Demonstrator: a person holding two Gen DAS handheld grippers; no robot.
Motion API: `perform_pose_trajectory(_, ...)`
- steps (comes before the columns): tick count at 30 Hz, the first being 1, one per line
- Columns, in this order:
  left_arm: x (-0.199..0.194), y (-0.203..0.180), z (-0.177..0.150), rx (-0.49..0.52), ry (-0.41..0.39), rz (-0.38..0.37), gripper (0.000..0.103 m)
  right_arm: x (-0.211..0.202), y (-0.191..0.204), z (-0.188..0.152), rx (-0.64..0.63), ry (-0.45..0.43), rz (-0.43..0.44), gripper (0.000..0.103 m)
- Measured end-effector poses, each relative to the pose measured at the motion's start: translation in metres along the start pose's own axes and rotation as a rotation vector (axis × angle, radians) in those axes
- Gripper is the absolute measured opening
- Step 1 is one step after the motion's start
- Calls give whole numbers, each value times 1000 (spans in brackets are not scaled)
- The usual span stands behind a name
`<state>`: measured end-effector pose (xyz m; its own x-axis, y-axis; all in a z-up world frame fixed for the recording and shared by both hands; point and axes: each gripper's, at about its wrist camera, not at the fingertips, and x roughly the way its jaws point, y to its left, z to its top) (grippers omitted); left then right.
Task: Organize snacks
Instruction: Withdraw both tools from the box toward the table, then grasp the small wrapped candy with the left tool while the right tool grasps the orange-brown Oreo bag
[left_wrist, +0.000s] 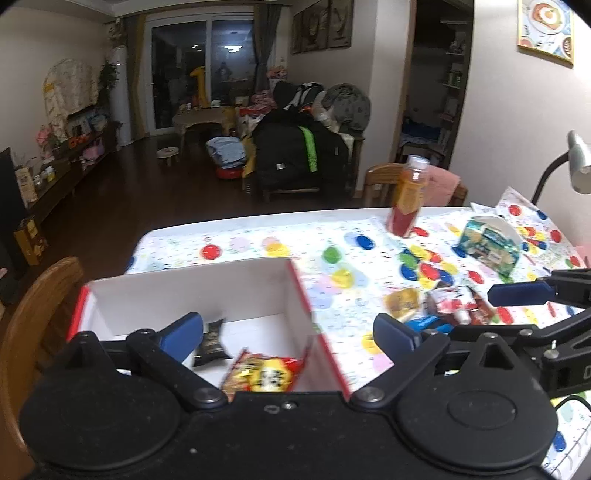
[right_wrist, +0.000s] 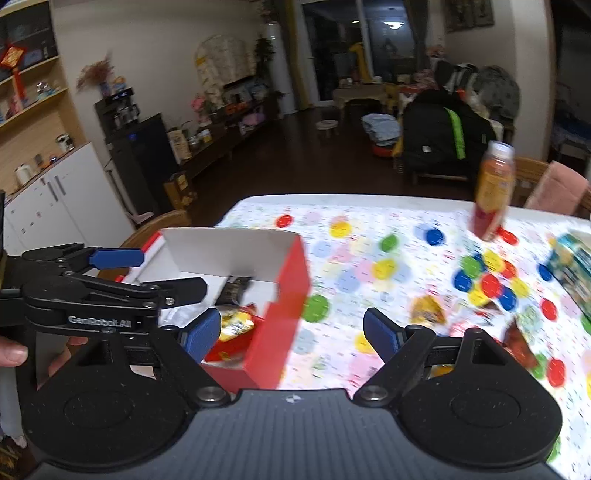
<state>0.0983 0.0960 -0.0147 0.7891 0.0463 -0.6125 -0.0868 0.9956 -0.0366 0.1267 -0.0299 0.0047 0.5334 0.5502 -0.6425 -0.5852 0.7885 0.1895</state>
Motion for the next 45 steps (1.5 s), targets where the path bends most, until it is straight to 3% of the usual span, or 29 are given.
perform_pose_trajectory(17, 43, -98, -14, 70, 2, -105, 102, -39, -125, -47, 153, 17, -162, 85)
perform_pose_trajectory(28, 100, -132, -43, 87, 112, -66, 100, -21, -198, -59, 256, 58, -264, 85)
perform_pose_trajectory(35, 128, -133, -54, 39, 188, -32, 94, 8, -225, -60, 307, 85, -278, 85)
perform_pose_trajectory(39, 143, -134, -56, -8, 244, -17, 85, 27, -234, -57, 363, 104, -282, 85)
perform_pose_trajectory(45, 162, -123, -54, -182, 335, -21, 72, 53, -254, -52, 544, 126, -303, 85)
